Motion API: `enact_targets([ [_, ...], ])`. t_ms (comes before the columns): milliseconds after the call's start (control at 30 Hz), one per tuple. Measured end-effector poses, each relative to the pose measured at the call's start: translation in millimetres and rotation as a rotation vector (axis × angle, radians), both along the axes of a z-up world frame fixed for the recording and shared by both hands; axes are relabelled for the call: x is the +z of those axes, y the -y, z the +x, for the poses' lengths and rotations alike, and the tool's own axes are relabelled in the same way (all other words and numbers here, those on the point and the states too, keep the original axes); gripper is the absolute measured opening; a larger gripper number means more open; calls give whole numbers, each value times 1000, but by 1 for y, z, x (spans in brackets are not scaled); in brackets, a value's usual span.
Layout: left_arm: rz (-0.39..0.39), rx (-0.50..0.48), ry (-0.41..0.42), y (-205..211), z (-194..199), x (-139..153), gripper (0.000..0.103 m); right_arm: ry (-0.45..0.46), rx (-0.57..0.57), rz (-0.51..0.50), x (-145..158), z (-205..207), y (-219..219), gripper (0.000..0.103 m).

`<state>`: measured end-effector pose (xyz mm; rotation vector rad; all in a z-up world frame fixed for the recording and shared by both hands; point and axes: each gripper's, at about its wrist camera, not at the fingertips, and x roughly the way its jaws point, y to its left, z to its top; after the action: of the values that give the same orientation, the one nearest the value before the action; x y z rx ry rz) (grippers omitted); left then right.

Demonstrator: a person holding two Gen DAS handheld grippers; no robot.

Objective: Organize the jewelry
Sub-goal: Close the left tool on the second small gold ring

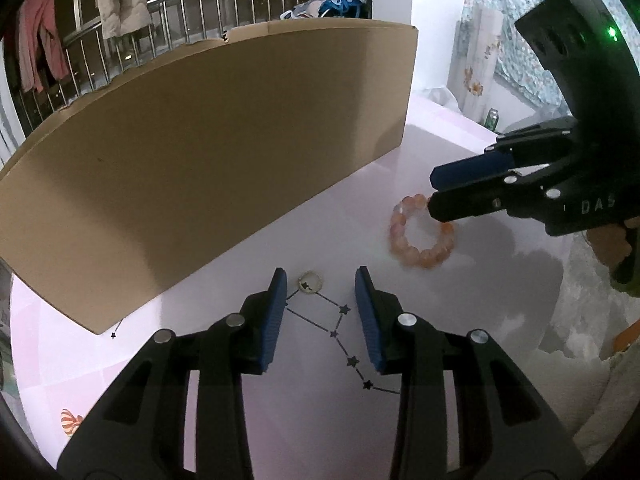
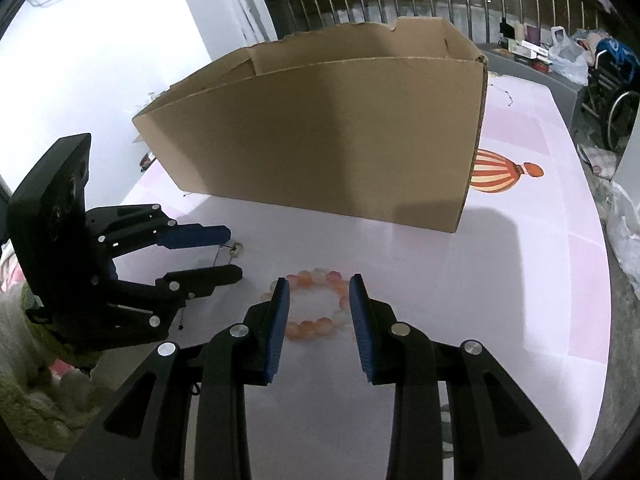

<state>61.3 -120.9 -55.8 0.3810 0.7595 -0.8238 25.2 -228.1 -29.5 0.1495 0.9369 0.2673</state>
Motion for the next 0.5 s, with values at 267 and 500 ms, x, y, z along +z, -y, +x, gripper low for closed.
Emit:
enact_targets([
  [267,-11,29,-19,-10,7,2,10,-3,0,-9,-1,2,-2,31],
  [500,9,19,5,-7,5,3,9,-9,-3,-43,-2,4,-2,31],
])
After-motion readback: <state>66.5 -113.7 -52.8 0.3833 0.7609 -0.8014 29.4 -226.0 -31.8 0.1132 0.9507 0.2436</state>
